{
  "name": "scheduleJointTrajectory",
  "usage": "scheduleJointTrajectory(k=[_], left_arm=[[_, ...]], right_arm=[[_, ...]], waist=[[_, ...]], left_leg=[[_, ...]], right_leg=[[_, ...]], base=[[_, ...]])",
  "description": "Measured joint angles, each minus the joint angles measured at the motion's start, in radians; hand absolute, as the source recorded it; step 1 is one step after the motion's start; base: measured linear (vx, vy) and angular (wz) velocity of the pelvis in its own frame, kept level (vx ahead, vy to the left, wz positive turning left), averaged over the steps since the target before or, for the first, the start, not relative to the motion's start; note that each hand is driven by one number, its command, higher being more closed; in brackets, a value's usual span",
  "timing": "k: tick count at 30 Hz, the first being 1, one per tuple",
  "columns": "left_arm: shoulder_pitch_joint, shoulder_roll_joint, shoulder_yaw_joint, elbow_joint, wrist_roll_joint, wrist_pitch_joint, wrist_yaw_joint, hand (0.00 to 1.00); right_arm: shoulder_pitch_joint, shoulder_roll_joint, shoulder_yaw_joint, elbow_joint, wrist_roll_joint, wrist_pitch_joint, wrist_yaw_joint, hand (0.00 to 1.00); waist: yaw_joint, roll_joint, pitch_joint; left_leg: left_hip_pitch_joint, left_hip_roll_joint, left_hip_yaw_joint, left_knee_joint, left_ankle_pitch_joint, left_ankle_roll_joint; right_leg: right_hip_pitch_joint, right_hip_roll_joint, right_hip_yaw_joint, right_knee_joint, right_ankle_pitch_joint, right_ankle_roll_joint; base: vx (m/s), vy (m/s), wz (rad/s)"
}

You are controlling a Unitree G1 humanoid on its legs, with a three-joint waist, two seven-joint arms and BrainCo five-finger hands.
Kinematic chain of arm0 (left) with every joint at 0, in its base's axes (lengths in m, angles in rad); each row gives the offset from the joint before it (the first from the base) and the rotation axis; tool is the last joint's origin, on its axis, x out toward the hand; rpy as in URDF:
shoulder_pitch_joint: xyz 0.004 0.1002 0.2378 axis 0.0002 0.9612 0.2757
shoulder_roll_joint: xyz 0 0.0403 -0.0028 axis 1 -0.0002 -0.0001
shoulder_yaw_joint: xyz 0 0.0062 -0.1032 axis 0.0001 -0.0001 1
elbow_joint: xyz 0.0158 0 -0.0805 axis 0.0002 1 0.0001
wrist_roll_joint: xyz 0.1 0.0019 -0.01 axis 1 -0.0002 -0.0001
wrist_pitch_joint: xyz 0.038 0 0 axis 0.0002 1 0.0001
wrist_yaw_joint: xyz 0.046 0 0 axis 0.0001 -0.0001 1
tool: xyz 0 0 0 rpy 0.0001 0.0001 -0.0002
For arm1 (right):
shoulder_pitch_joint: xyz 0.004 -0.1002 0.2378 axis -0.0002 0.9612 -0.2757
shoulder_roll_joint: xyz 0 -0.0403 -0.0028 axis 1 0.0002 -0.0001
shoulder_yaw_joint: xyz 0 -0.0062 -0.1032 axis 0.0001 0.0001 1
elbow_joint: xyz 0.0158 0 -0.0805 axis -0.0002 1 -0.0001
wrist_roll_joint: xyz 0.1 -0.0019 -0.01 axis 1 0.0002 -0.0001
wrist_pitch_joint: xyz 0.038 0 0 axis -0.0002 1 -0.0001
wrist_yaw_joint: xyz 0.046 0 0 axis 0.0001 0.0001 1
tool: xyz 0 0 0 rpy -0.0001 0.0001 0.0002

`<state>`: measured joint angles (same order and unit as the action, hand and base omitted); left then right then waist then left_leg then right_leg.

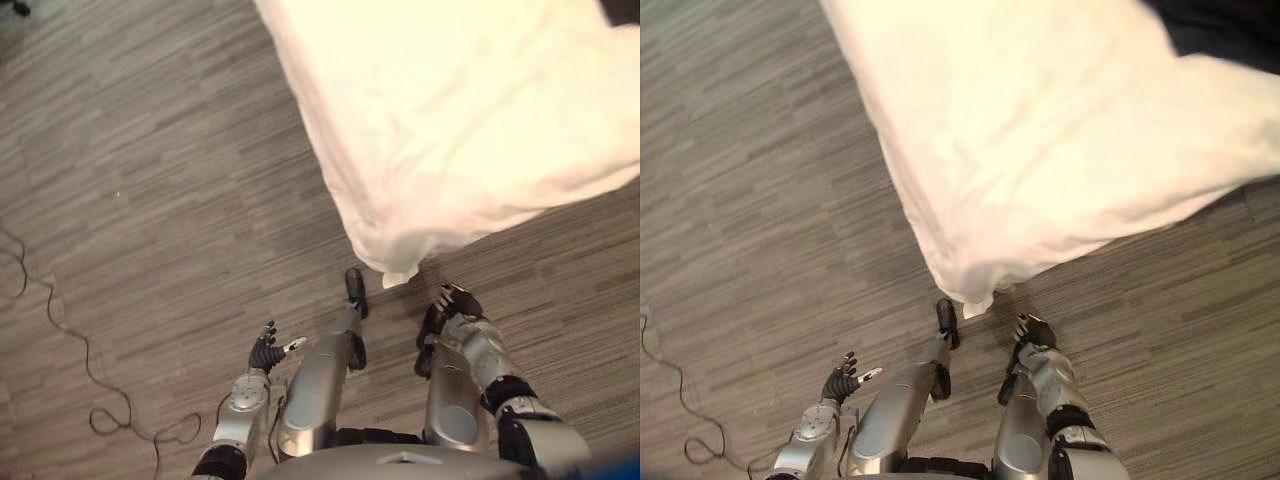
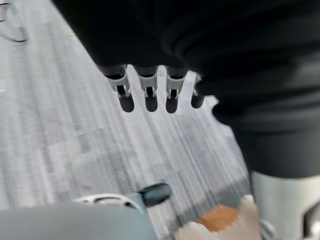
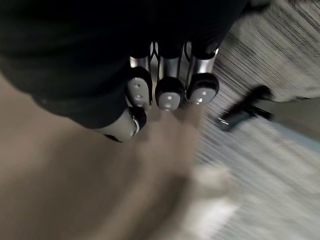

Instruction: Tidy the bed and pick cloth on bed and put in laundry

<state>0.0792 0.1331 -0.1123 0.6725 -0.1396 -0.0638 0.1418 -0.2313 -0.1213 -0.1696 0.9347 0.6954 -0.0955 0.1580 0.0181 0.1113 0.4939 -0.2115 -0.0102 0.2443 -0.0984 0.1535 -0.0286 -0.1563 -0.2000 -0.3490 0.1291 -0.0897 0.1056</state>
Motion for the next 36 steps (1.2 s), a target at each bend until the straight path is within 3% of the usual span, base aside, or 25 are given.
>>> scheduleJointTrajectory(k=[6,8,11,14,17,20,21,25,27,28,31,32,36], left_arm=[[0.045,0.001,0.027,0.017,0.031,0.01,0.01,0.0],[0.089,0.002,0.056,0.006,0.036,0.02,0.009,0.0],[0.173,0.003,0.083,-0.06,0.055,0.042,-0.009,0.0],[0.295,0.001,0.088,-0.095,0.096,0.061,-0.022,0.0],[0.386,-0.004,0.095,-0.107,0.124,0.07,-0.028,0.0],[0.395,0.003,0.083,-0.116,0.133,0.081,-0.034,0.0],[0.394,0.01,0.072,-0.125,0.132,0.098,-0.034,0.0],[0.309,0.047,0.003,-0.071,0.13,0.183,-0.033,0.0],[0.161,0.05,-0.045,0.036,0.117,0.205,-0.026,0.0],[0.122,0.049,-0.053,0.057,0.104,0.206,-0.025,0.0],[-0.088,0.031,-0.066,0.098,0.026,0.2,0.0,0.0],[-0.167,0.024,-0.085,0.097,-0.014,0.179,0.016,0.0],[-0.265,-0.016,-0.089,0.138,-0.086,0.157,0.039,0.0]], right_arm=[[0.196,0.014,-0.103,-0.055,0.107,-0.085,-0.008,1.0],[0.309,0.029,-0.13,-0.221,0.106,-0.166,-0.05,1.0],[0.424,0.03,-0.158,-0.553,0.06,-0.265,-0.11,1.0],[0.504,0.033,-0.192,-0.843,0.021,-0.311,-0.097,1.0],[0.522,0.034,-0.191,-1.064,-0.017,-0.326,-0.009,1.0],[0.49,0.034,-0.137,-1.182,-0.019,-0.305,0.09,1.0],[0.456,0.033,-0.093,-1.202,-0.013,-0.282,0.138,1.0],[0.303,0.023,0.072,-1.149,0.007,-0.143,0.171,1.0],[0.121,-0.009,0.167,-1.039,0.031,-0.092,0.145,1.0],[0.058,-0.021,0.184,-1.006,0.03,-0.089,0.126,1.0],[-0.276,-0.049,0.185,-0.82,0.033,-0.084,0.029,1.0],[-0.41,-0.059,0.171,-0.717,0.056,-0.083,-0.015,1.0],[-0.512,-0.073,0.135,-0.541,0.11,-0.08,-0.065,1.0]], waist=[[-0.014,-0.047,-0.087],[-0.017,-0.073,-0.143],[-0.021,-0.083,-0.199],[-0.023,-0.098,-0.278],[-0.015,-0.125,-0.309],[0.0,-0.141,-0.327],[0.001,-0.143,-0.331],[0.004,-0.124,-0.334],[0.007,-0.082,-0.305],[0.006,-0.069,-0.293],[0.002,-0.014,-0.174],[0.002,-0.005,-0.108],[0.006,0.009,-0.078]], left_leg=[[0.092,0.024,0.024,-0.001,-0.009,-0.012],[0.133,0.037,0.049,-0.005,-0.016,-0.018],[0.17,0.057,0.082,-0.006,-0.051,-0.002],[0.182,0.067,0.115,-0.006,-0.095,0.014],[0.209,0.06,0.125,-0.006,-0.106,0.015],[0.212,0.055,0.118,-0.006,-0.106,0.015],[0.216,0.051,0.111,-0.005,-0.098,0.02],[0.226,0.037,0.099,-0.004,-0.093,0.026],[0.176,0.034,0.091,-0.005,-0.082,0.038],[0.151,0.035,0.086,-0.005,-0.075,0.039],[0.031,0.043,0.078,0.0,-0.033,0.045],[-0.008,0.045,0.083,0.0,-0.007,0.055],[-0.095,0.04,0.102,0.001,0.011,0.062]], right_leg=[[0.096,0.027,0.028,-0.05,0.004,-0.001],[0.137,0.038,0.03,-0.064,0.003,-0.003],[0.165,0.055,0.028,-0.063,-0.014,-0.019],[0.18,0.058,0.014,-0.069,-0.024,-0.017],[0.212,0.05,0.009,-0.079,-0.025,-0.012],[0.22,0.046,0.002,-0.079,-0.023,-0.01],[0.227,0.043,0.0,-0.079,-0.022,-0.008],[0.238,0.031,-0.001,-0.086,-0.019,-0.004],[0.184,0.031,0.005,-0.082,-0.006,-0.005],[0.158,0.032,0.006,-0.079,0.002,-0.008],[0.043,0.043,0.015,-0.076,0.049,-0.02],[-0.002,0.045,0.027,-0.077,0.071,-0.022],[-0.095,0.039,0.044,-0.087,0.1,-0.019]], base=[[0.11,-0.082,-0.27],[0.08,-0.061,-0.21],[0.02,-0.038,-0.21],[0.02,0.002,-0.01],[0.07,0.022,0.02],[0.06,0.019,0.07],[0.06,0.013,0.14],[0.03,0.035,0.09],[-0.09,0.063,0.05],[-0.16,0.077,0.11],[-0.14,0.055,0.01],[-0.12,0.05,-0.13],[-0.02,0.042,-0.12]])
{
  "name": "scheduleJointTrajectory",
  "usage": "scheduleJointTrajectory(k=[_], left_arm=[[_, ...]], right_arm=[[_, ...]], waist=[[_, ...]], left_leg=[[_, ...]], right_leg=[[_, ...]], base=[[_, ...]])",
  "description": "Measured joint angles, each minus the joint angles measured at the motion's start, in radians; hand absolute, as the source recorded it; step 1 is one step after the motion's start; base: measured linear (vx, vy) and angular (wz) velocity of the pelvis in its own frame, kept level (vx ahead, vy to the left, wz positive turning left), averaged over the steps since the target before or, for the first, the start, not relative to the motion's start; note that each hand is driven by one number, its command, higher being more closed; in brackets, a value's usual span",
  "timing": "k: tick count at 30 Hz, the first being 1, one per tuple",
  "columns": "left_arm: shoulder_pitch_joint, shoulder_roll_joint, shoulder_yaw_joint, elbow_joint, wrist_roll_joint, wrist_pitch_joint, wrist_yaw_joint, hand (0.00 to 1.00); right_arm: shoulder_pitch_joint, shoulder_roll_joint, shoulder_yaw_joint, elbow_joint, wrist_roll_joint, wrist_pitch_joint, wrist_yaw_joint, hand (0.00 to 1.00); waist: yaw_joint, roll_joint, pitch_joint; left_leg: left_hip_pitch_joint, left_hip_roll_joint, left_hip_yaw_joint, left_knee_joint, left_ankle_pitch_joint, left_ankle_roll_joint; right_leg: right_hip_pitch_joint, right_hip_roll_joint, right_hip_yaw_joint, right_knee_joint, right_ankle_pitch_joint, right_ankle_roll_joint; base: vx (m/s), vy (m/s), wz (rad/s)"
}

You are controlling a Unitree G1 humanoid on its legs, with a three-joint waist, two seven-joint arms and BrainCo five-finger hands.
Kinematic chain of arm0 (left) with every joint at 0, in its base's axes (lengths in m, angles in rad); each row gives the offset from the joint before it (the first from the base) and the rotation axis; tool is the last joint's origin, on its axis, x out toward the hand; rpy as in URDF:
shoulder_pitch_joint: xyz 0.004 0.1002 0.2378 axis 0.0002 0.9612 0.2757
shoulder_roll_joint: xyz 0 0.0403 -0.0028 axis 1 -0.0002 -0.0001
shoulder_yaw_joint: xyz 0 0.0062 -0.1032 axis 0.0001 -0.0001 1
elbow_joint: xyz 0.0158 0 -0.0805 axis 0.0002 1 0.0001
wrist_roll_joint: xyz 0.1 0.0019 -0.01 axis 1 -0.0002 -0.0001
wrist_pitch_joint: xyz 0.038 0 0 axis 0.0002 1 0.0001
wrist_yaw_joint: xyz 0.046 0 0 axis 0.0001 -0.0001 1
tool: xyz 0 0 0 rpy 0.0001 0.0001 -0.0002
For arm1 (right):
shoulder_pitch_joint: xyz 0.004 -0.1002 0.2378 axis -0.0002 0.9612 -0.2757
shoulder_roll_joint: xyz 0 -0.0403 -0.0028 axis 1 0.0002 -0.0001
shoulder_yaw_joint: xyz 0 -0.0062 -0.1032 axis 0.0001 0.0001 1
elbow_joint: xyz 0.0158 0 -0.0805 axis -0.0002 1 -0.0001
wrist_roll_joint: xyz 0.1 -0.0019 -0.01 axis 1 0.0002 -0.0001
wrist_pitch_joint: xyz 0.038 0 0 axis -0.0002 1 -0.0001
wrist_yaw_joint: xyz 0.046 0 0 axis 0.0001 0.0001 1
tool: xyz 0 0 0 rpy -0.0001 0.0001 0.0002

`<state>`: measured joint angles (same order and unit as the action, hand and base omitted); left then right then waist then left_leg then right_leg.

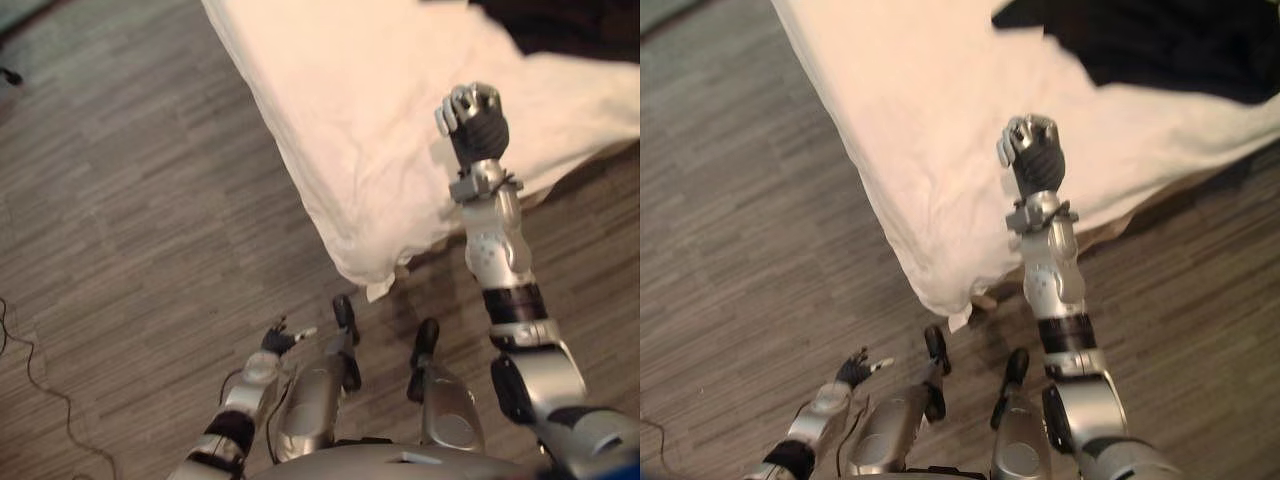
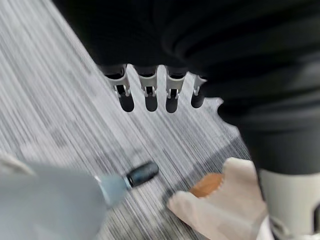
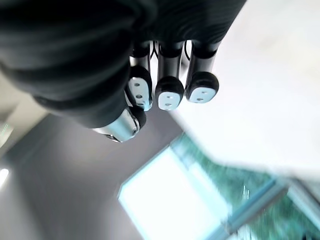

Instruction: Tidy the bed and pick cloth on bed and put in laundry

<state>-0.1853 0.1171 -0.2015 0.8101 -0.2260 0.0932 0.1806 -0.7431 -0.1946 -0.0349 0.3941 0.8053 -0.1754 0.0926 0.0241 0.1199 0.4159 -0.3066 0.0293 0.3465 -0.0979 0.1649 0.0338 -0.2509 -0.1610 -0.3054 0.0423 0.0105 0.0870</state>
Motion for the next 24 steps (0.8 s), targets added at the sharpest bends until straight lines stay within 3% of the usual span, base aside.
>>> scheduleJointTrajectory(k=[6,9,13,17,20,24], left_arm=[[-0.11,-0.021,-0.019,0.053,-0.049,0.019,0.048,0.0],[-0.161,-0.03,0.027,0.059,-0.069,0.049,0.048,0.0],[-0.214,-0.035,0.119,0.057,-0.09,0.082,0.04,0.0],[-0.252,-0.029,0.211,0.053,-0.121,0.099,0.015,0.0],[-0.263,-0.026,0.223,0.045,-0.139,0.099,0.004,0.0],[-0.263,-0.029,0.251,0.042,-0.149,0.099,-0.012,0.0]], right_arm=[[-0.018,-0.032,0.025,0.047,0.027,-0.017,0.002,1.0],[-0.017,-0.031,0.025,0.044,0.027,-0.038,0.04,1.0],[0.042,-0.025,-0.02,0.013,0.027,-0.039,0.103,1.0],[0.192,-0.016,-0.136,0.011,0.033,-0.027,0.14,1.0],[0.36,-0.013,-0.225,0.107,0.036,-0.009,0.141,1.0],[0.475,-0.005,-0.235,0.114,0.021,-0.008,0.166,1.0]], waist=[[-0.01,0.049,0.035],[-0.015,0.047,0.037],[-0.023,0.035,0.043],[-0.03,-0.004,0.053],[-0.034,-0.022,0.062],[-0.052,-0.034,0.069]], left_leg=[[-0.041,-0.016,0.002,0.0,0.013,-0.005],[-0.065,-0.013,0.002,0.0,0.023,-0.019],[-0.066,-0.009,0.018,0.0,0.0,-0.043],[-0.065,-0.004,0.054,0.0,-0.017,-0.04],[-0.064,0.002,0.07,-0.001,-0.019,-0.041],[-0.033,0.013,0.095,-0.001,-0.015,-0.037]], right_leg=[[-0.076,-0.015,0.07,0.006,0.018,0.007],[-0.122,-0.017,0.092,0.029,0.017,0.005],[-0.172,-0.019,0.129,0.09,-0.011,0.001],[-0.211,-0.019,0.156,0.136,-0.019,0.0],[-0.223,-0.015,0.158,0.154,-0.027,-0.01],[-0.218,-0.01,0.165,0.178,-0.035,-0.018]], base=[[0.07,0.026,-0.26],[0.02,0.015,-0.17],[-0.01,0.025,-0.25],[0.0,0.021,-0.24],[0.07,-0.003,-0.13],[0.1,-0.025,-0.24]])
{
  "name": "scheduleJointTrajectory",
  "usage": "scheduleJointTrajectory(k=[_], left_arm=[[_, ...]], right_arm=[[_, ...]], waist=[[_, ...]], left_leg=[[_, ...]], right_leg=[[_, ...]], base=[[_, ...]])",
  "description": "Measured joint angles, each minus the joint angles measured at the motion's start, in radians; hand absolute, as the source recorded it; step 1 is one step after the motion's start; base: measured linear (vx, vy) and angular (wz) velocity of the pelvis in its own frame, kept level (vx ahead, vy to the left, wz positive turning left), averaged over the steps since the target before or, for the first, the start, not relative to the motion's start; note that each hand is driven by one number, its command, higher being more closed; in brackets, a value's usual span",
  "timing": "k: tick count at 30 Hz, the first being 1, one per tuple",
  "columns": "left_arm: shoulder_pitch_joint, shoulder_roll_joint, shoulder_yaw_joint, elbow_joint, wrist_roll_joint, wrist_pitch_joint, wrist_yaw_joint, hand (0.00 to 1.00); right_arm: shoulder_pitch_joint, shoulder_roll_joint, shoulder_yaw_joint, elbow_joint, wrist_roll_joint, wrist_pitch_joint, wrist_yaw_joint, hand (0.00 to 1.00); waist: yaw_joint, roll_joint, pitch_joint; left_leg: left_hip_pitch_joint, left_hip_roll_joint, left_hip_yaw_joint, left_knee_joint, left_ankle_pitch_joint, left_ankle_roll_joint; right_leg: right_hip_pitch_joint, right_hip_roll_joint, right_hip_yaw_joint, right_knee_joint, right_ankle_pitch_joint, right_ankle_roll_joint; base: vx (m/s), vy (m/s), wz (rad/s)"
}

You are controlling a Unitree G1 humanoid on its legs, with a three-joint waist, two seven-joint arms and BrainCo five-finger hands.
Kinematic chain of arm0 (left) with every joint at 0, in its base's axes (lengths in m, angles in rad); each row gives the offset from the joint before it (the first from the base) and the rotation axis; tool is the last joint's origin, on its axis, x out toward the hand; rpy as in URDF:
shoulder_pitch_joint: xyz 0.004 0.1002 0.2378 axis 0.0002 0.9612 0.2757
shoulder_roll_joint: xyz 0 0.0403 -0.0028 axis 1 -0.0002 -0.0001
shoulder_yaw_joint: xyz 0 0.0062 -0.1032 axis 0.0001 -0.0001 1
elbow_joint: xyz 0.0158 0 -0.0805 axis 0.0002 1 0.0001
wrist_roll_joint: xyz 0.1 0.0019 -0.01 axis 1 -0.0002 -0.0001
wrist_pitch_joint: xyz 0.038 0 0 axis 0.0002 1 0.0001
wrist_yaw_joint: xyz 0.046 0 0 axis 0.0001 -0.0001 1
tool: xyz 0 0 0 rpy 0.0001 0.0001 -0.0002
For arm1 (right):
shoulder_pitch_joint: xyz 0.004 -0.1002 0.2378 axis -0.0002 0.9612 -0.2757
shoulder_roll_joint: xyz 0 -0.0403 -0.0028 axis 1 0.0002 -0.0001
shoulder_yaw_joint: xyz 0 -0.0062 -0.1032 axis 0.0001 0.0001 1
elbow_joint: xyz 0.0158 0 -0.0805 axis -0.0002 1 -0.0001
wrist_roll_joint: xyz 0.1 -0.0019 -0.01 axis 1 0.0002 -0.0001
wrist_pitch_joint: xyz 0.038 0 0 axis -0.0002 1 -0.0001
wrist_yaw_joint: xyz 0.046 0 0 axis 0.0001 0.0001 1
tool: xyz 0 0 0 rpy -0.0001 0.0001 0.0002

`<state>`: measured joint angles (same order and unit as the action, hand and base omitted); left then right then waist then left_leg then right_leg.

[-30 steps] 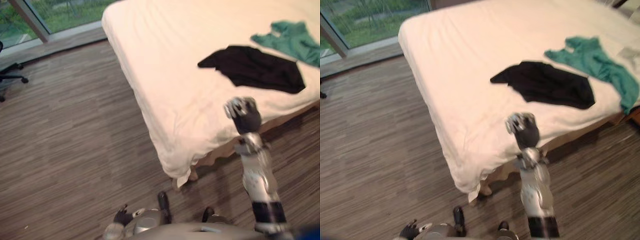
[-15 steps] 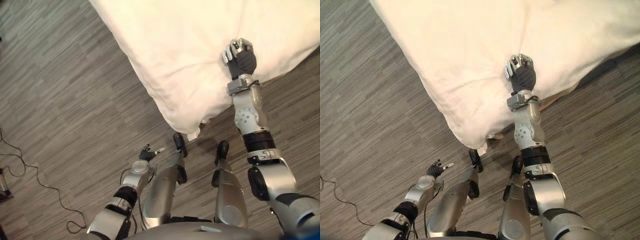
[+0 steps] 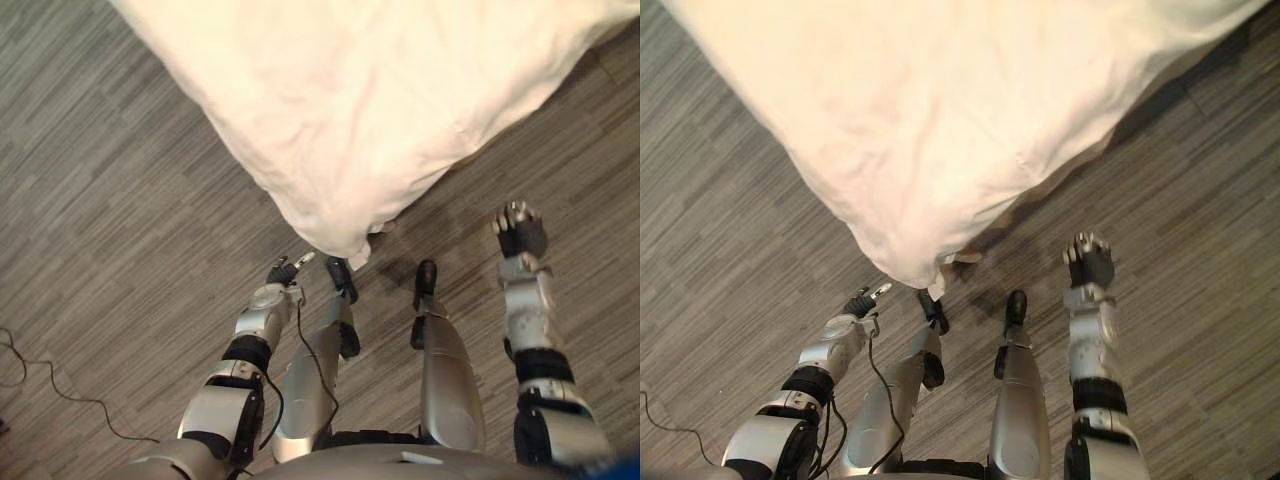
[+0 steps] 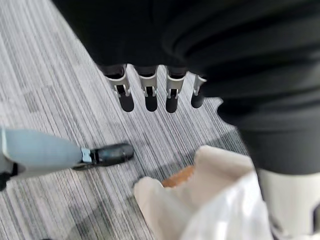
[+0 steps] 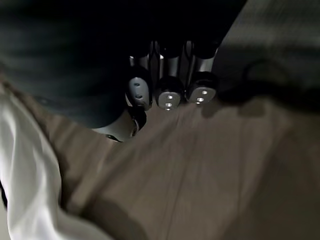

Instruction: Tidy the bed and pick cloth on bed and put in laundry

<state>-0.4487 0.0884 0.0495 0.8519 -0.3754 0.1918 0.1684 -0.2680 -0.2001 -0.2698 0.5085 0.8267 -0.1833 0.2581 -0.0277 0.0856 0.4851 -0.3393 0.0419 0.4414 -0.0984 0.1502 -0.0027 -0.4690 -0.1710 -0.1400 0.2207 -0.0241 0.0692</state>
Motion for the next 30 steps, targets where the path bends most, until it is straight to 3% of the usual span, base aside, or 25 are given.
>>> scheduleJointTrajectory(k=[1,7,12,18,22,27,30], left_arm=[[0.0,-0.002,0.0,-0.001,-0.001,0.0,-0.001,0.0],[0.075,-0.005,0.002,-0.005,0.005,-0.031,0.004,0.0],[0.247,-0.01,0.009,0.031,0.05,-0.079,0.048,0.0],[0.395,-0.006,0.012,0.055,0.138,-0.14,0.062,0.0],[0.512,-0.037,0.056,0.116,0.206,-0.204,0.045,0.0],[0.52,-0.037,0.067,0.14,0.287,-0.256,0.022,0.0],[0.517,-0.036,0.011,0.153,0.344,-0.264,-0.022,0.0]], right_arm=[[0.023,0.002,0.0,0.001,-0.014,0.0,0.007,0.0],[0.101,0.062,0.007,0.145,-0.266,0.001,0.017,0.0],[0.197,0.121,0.043,0.342,-0.44,0.001,-0.005,0.0],[0.276,0.124,0.05,0.437,-0.547,0.005,-0.032,0.0],[0.38,0.127,0.051,0.452,-0.599,0.025,-0.048,0.0],[0.412,0.13,0.049,0.454,-0.626,0.022,-0.052,0.0],[0.436,0.123,0.047,0.449,-0.634,-0.001,-0.068,0.0]], waist=[[-0.001,-0.002,0.0],[0.016,-0.038,-0.024],[0.024,-0.079,-0.112],[0.028,-0.075,-0.196],[0.043,-0.072,-0.289],[0.039,-0.077,-0.307],[0.014,-0.083,-0.318]], left_leg=[[0.016,0.004,0.01,0.0,-0.002,-0.003],[0.107,0.036,-0.02,0.0,-0.014,-0.037],[0.16,0.033,-0.083,0.0,-0.018,-0.043],[0.255,0.022,-0.116,0.0,-0.038,-0.048],[0.331,0.032,-0.064,0.003,-0.074,-0.041],[0.398,0.046,0.013,0.021,-0.102,-0.043],[0.448,0.041,0.063,-0.004,-0.104,-0.044]], right_leg=[[0.014,0.004,0.0,0.001,-0.003,-0.004],[0.142,0.028,-0.07,-0.034,-0.024,-0.02],[0.272,0.032,-0.138,-0.111,-0.026,-0.016],[0.413,0.029,-0.18,-0.154,-0.038,-0.003],[0.453,0.044,-0.109,-0.154,-0.049,-0.002],[0.462,0.06,-0.009,-0.151,-0.044,-0.004],[0.472,0.064,0.04,-0.149,-0.039,0.002]], base=[[0.09,-0.036,-0.15],[0.09,-0.048,0.13],[0.12,-0.003,0.4],[0.08,0.019,0.23],[0.05,-0.001,-0.4],[-0.01,0.001,-0.67],[-0.01,0.023,-0.54]])
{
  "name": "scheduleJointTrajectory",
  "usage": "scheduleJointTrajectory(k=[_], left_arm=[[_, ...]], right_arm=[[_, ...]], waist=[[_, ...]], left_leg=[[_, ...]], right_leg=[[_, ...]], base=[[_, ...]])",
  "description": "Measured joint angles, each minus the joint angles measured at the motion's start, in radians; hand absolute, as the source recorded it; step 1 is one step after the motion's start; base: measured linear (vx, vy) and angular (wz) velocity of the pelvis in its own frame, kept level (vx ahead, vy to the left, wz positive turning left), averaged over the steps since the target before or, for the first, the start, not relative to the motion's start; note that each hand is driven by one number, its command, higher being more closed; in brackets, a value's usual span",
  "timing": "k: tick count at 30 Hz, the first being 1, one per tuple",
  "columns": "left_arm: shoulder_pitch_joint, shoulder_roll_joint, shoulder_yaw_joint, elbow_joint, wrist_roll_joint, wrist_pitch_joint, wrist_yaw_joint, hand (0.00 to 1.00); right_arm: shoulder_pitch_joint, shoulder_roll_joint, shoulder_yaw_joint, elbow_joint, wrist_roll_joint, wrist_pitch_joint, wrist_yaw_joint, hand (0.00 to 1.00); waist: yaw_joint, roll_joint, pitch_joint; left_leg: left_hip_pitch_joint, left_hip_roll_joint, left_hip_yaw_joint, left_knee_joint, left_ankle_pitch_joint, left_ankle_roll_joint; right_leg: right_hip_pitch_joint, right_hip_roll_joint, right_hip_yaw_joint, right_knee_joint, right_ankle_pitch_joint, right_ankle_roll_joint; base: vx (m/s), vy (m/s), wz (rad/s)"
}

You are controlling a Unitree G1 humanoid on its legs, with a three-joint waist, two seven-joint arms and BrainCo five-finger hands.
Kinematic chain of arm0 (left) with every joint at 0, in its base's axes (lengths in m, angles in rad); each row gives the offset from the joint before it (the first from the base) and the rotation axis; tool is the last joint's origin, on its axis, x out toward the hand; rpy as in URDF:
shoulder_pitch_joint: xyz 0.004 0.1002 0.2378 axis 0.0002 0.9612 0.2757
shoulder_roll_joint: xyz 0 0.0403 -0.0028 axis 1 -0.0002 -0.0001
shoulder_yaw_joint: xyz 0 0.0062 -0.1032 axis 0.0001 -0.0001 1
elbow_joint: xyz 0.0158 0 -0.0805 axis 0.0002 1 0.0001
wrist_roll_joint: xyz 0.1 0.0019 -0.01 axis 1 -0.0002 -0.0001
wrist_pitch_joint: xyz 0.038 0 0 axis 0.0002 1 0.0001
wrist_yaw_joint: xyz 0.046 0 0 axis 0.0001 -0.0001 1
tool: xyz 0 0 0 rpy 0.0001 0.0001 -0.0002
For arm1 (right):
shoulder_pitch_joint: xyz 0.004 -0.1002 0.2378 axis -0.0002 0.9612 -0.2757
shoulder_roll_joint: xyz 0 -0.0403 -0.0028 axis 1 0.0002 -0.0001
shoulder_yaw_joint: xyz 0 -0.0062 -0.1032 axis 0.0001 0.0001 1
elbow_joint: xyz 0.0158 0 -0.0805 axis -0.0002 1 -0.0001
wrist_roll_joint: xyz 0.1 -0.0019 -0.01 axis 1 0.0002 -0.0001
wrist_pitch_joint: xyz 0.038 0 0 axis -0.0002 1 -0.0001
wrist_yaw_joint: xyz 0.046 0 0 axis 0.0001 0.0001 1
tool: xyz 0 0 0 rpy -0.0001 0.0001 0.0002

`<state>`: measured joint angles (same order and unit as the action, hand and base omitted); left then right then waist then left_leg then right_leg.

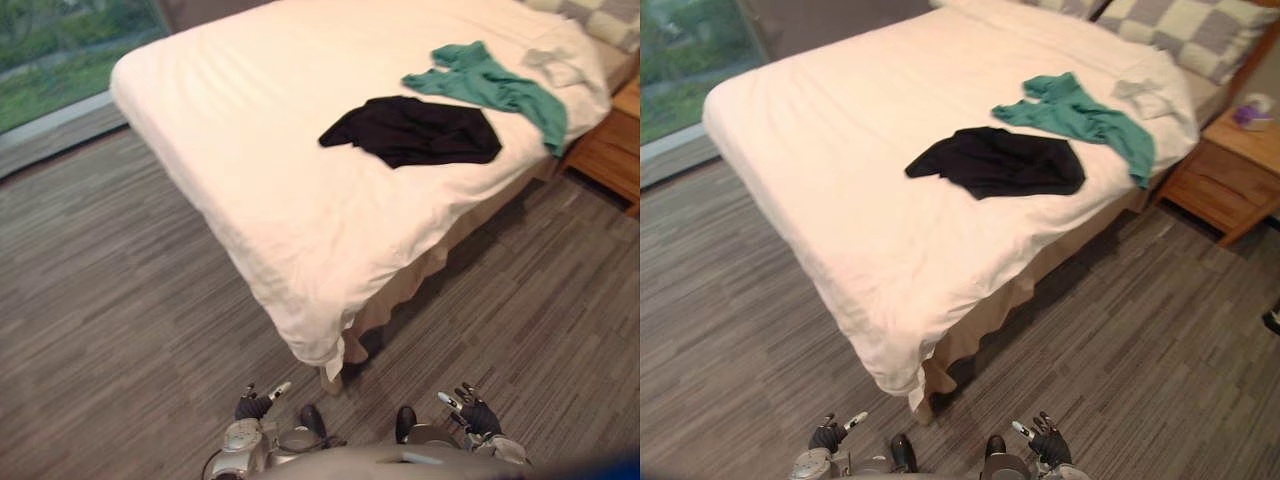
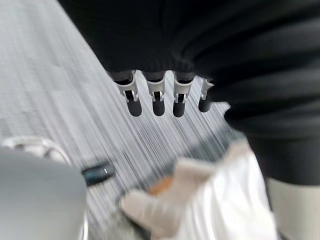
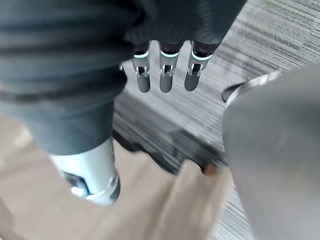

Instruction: Tidy the bed and pick cloth on bed and put in laundry

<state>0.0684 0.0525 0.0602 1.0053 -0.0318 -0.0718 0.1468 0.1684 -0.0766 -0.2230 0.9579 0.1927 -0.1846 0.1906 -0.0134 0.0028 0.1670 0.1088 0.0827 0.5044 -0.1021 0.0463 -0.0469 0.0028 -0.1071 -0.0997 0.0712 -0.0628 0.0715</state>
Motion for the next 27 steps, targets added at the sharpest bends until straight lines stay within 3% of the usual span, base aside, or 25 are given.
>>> scheduleJointTrajectory(k=[4,5,8,11,14,16,17,18,19,20,21,22,23,24,25,27], left_arm=[[-0.018,0.013,-0.062,-0.003,0.025,-0.001,-0.019,0.0],[-0.017,0.019,-0.074,-0.003,0.025,0.005,-0.018,0.0],[-0.012,0.033,-0.098,-0.007,0.02,0.027,-0.016,0.0],[-0.02,0.043,-0.111,-0.007,0.021,0.043,-0.009,0.0],[-0.041,0.034,-0.14,-0.006,0.021,0.049,0.014,0.0],[-0.051,0.016,-0.14,-0.006,0.021,0.059,0.018,0.0],[-0.05,0.011,-0.138,-0.008,0.02,0.062,0.026,0.0],[-0.042,0.015,-0.138,-0.005,0.02,0.065,0.028,0.0],[-0.043,0.022,-0.138,-0.004,0.021,0.068,0.028,0.0],[-0.045,0.028,-0.144,-0.005,0.02,0.069,0.029,0.0],[-0.042,0.03,-0.172,-0.005,0.02,0.072,0.027,0.0],[-0.034,0.03,-0.182,-0.005,0.02,0.074,0.026,0.0],[-0.039,0.039,-0.186,-0.005,0.015,0.091,0.026,0.0],[-0.04,0.039,-0.189,-0.01,0.005,0.092,0.026,0.0],[-0.038,0.039,-0.189,-0.015,0.001,0.093,0.027,0.0],[-0.029,0.042,-0.189,-0.02,-0.027,0.111,0.034,0.0]], right_arm=[[0.039,0.002,0.018,-0.001,0.012,-0.033,-0.002,0.0],[0.042,0.007,0.021,-0.001,0.02,-0.042,-0.004,0.0],[0.046,0.017,0.018,0.0,0.03,-0.065,-0.009,0.0],[0.038,0.021,0.027,0.014,0.032,-0.072,-0.025,0.0],[0.025,0.009,0.022,0.023,0.037,-0.073,-0.044,0.0],[0.021,-0.003,0.022,0.023,0.032,-0.073,-0.047,0.0],[0.008,-0.017,0.028,0.023,0.007,-0.074,-0.049,0.0],[0.0,-0.019,0.034,0.023,0.002,-0.076,-0.05,0.0],[-0.006,-0.017,0.038,0.022,-0.001,-0.083,-0.05,0.0],[-0.011,-0.012,0.04,0.022,-0.003,-0.086,-0.05,0.0],[-0.016,-0.022,0.033,0.021,-0.011,-0.086,-0.05,0.0],[-0.021,-0.027,0.026,0.019,-0.023,-0.087,-0.05,0.0],[-0.029,-0.007,0.021,0.019,-0.039,-0.085,-0.048,0.0],[-0.025,-0.007,0.021,0.018,-0.041,-0.085,-0.045,0.0],[-0.018,-0.008,0.024,0.018,-0.042,-0.083,-0.045,0.0],[-0.017,-0.016,0.041,0.008,-0.068,-0.077,-0.045,0.0]], waist=[[-0.009,-0.009,0.001],[-0.025,-0.014,0.004],[-0.034,-0.019,0.006],[-0.053,-0.045,0.01],[-0.069,-0.02,0.026],[-0.081,-0.005,0.03],[-0.072,0.007,0.029],[-0.072,0.007,0.029],[-0.071,-0.002,0.034],[-0.076,-0.027,0.039],[-0.071,0.008,0.03],[-0.066,0.022,0.025],[-0.069,0.007,0.027],[-0.069,0.008,0.028],[-0.063,0.012,0.03],[-0.052,0.021,0.037]], left_leg=[[0.016,-0.01,0.047,-0.001,-0.018,-0.001],[0.02,-0.012,0.07,0.001,-0.026,0.002],[0.037,-0.016,0.134,0.007,-0.057,-0.001],[0.022,-0.022,0.123,0.071,-0.119,-0.019],[0.011,-0.007,0.1,0.144,-0.166,-0.024],[0.012,0.013,0.131,0.18,-0.188,-0.023],[0.013,0.034,0.146,0.218,-0.2,-0.008],[0.013,0.04,0.144,0.236,-0.196,-0.001],[0.002,0.046,0.145,0.288,-0.188,0.026],[-0.03,0.044,0.135,0.336,-0.221,0.041],[-0.021,0.011,0.089,0.203,-0.154,0.063],[-0.02,0.024,0.115,0.188,-0.157,0.058],[-0.013,0.019,0.156,0.194,-0.173,0.048],[-0.012,0.022,0.169,0.199,-0.173,0.048],[-0.008,0.025,0.178,0.207,-0.173,0.048],[0.017,0.053,0.205,0.241,-0.176,0.042]], right_leg=[[-0.022,-0.008,0.035,0.024,-0.004,0.013],[-0.035,-0.016,0.01,0.044,-0.018,-0.001],[-0.074,-0.081,-0.137,0.121,-0.047,-0.059],[-0.107,-0.105,-0.166,0.166,-0.041,-0.091],[-0.119,-0.1,-0.175,0.185,-0.05,-0.105],[-0.121,-0.093,-0.198,0.191,-0.039,-0.091],[-0.118,-0.071,-0.224,0.176,0.006,-0.074],[-0.119,-0.064,-0.225,0.164,0.023,-0.08],[-0.114,-0.065,-0.221,0.148,0.046,-0.09],[-0.107,-0.075,-0.208,0.113,0.082,-0.095],[-0.089,-0.054,-0.184,0.031,0.124,-0.082],[-0.084,-0.041,-0.197,0.015,0.114,-0.074],[-0.093,-0.074,-0.286,0.112,0.003,-0.045],[-0.082,-0.077,-0.308,0.118,-0.01,-0.039],[-0.056,-0.076,-0.33,0.091,-0.002,-0.035],[0.034,-0.025,-0.328,-0.074,0.08,-0.027]], base=[[-0.03,0.04,-0.38],[-0.02,0.052,-0.41],[0.02,0.046,-0.64],[0.07,0.024,-0.61],[0.11,-0.018,-0.55],[0.14,-0.008,-0.7],[0.19,-0.017,-1.12],[0.15,-0.023,-1.23],[0.09,-0.028,-0.94],[-0.02,0.009,-1.11],[-0.06,0.032,-1.03],[-0.04,0.053,-0.92],[0.02,0.024,-0.5],[0.04,0.002,-0.35],[0.01,-0.038,-0.36],[-0.04,-0.067,-0.43]])
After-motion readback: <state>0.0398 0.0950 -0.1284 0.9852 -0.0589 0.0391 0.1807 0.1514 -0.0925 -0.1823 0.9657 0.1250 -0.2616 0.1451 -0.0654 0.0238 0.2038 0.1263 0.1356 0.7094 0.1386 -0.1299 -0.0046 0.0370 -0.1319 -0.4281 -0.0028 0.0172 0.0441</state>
